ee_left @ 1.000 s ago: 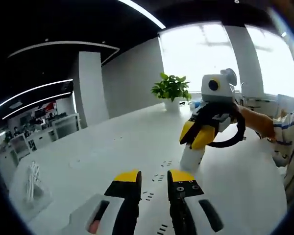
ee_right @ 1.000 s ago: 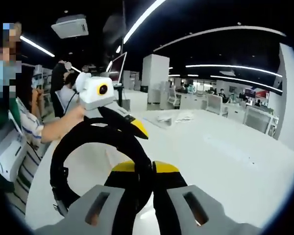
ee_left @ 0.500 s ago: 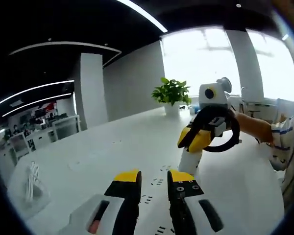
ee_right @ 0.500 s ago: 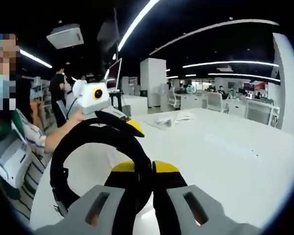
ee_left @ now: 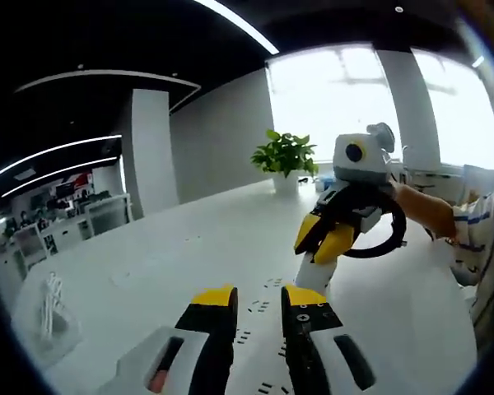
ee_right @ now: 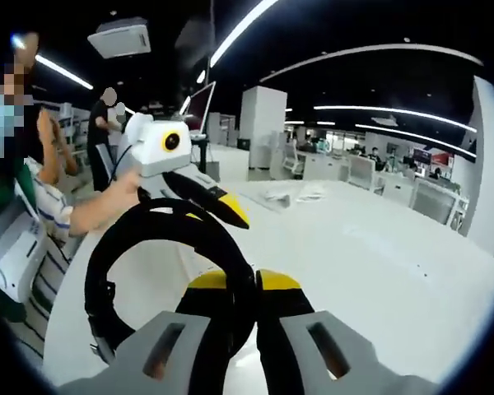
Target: Straighten the power strip on the desk, plug the charger into it
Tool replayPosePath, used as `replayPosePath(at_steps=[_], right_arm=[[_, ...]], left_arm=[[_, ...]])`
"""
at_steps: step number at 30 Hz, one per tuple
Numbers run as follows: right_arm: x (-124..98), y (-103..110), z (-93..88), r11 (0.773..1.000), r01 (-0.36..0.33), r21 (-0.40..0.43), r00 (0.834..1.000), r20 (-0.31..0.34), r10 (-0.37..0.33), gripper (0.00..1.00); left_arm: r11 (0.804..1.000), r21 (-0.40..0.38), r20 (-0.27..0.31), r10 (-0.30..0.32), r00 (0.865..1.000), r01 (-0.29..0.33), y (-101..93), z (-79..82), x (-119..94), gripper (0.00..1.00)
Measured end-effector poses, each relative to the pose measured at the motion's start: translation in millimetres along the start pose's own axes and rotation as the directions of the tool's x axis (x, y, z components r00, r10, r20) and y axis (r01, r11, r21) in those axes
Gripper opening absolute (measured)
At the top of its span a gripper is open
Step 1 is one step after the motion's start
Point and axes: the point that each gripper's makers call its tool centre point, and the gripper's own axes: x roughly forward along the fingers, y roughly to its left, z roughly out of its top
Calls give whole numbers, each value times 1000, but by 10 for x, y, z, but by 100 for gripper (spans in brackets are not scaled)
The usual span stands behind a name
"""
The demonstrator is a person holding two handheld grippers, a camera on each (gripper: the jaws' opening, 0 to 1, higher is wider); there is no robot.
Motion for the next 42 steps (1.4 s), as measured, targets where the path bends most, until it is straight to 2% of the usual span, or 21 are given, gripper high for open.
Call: replayPosePath(at_steps=[1, 7, 10, 11, 17, 18, 21, 25, 29, 30, 31, 33, 36, 37, 42], right_arm=[[-5, 12, 6, 1000, -22, 18, 1000, 18, 22, 8], [25, 17, 14, 1000, -12, -6, 1000, 14, 12, 8], [90, 69, 19, 994, 28, -109, 998, -45, -33, 8], [86, 59, 12, 993, 39, -114, 997, -56, -45, 8], [5, 33, -5, 999, -37, 28, 998, 54, 35, 8], [3, 10, -4, 999, -31, 25, 997, 70, 29, 8], [56, 37, 5, 1000, 0, -30, 1000, 10, 1, 8], [108, 60, 11, 998, 26, -63, 999, -46, -29, 8], [58, 43, -14, 1000, -1, -18, 1000, -8, 1, 8], [39, 36, -11, 999, -22, 24, 1000, 18, 22, 8], [33, 39, -10, 999, -34, 15, 998, 46, 33, 8], [50, 45, -5, 1000, -18, -3, 1000, 26, 18, 8], [77, 26, -14, 999, 26, -45, 999, -36, -28, 8], [84, 38, -8, 997, 32, -65, 999, -40, -35, 8], [64, 24, -14, 999, 16, -28, 1000, -5, -16, 8]], left_arm=[[1000, 0, -2, 2, 1000, -2, 3, -6, -2, 21], [1000, -5, 8, 8, 1000, -8, 24, 19, -19, 21], [1000, -13, 16, 1, 1000, -1, 6, 41, -8, 21], [1000, -10, 13, -1, 1000, 1, -5, 40, -2, 21], [1000, 5, -3, -10, 1000, 10, -45, 6, 13, 21], [1000, 5, -5, -9, 1000, 9, -44, 2, 14, 21], [1000, 3, -4, -8, 1000, 8, -35, 6, 12, 21], [1000, -2, 5, -12, 1000, 12, -48, 35, 19, 21], [1000, 9, -10, -16, 1000, 16, -76, -2, 36, 21], [1000, 9, -13, -16, 1000, 16, -75, -8, 36, 21], [1000, 10, -14, -15, 1000, 15, -72, -10, 36, 21], [1000, 9, -15, -13, 1000, 13, -62, -11, 31, 21], [1000, 0, -8, -10, 1000, 10, -46, 2, 34, 21], [1000, -1, -8, -12, 1000, 12, -49, 3, 36, 21], [1000, 8, -15, -14, 1000, 15, -78, -14, 47, 21]])
